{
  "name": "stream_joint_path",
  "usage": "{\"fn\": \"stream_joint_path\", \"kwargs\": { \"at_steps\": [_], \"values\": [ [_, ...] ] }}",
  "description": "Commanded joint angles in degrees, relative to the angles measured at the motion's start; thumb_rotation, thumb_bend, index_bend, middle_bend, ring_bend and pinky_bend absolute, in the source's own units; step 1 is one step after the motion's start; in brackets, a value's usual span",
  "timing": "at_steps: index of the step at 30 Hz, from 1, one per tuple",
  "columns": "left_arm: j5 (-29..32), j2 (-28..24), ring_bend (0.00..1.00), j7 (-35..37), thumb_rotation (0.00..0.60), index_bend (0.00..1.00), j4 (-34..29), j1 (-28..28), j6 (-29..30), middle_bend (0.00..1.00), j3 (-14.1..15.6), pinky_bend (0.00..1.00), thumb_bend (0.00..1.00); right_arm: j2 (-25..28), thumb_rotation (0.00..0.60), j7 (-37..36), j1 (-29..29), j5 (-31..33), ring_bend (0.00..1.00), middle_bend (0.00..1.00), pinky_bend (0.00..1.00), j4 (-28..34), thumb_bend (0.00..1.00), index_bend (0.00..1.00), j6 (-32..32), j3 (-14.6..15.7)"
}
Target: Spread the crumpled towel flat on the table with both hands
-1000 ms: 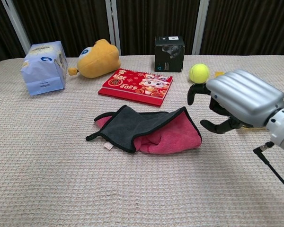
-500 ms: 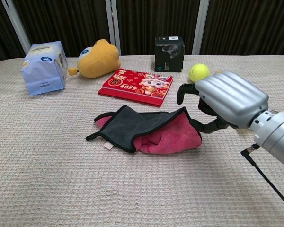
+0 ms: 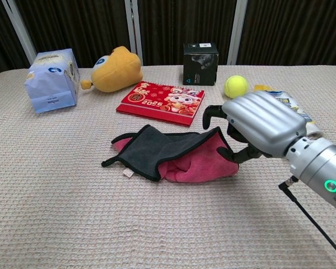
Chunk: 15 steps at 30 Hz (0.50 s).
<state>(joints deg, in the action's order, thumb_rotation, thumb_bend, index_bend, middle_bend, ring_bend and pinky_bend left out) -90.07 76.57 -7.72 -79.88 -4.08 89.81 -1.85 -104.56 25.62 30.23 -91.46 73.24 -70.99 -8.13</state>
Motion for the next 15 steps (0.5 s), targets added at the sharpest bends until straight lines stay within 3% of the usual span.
{"fn": "stream_joint_path", "kwargs": {
  "at_steps": [1, 11, 15],
  "values": [
    [0.1, 0.1, 0.00, 0.1, 0.600, 0.00, 0.1, 0.0, -0.1, 0.00, 0.0, 0.00, 0.00, -0.5, 0.600, -0.4, 0.2, 0.1, 1.00, 1.00, 1.00, -0.8, 0.39, 0.43, 0.0, 0.3],
    [-0.2, 0.5, 0.00, 0.0, 0.600, 0.00, 0.5, -0.2, -0.1, 0.00, 0.1, 0.00, 0.00, -1.8, 0.600, -2.5, 1.1, -0.3, 1.00, 1.00, 1.00, -3.1, 0.39, 0.57, -0.7, 0.7],
    [-0.3, 0.5, 0.00, -0.1, 0.600, 0.00, 0.5, -0.2, 0.0, 0.00, 0.2, 0.00, 0.00, -1.8, 0.600, -2.8, 1.1, -0.2, 1.00, 1.00, 1.00, -3.4, 0.45, 0.63, -1.0, 0.9]
  ]
}}
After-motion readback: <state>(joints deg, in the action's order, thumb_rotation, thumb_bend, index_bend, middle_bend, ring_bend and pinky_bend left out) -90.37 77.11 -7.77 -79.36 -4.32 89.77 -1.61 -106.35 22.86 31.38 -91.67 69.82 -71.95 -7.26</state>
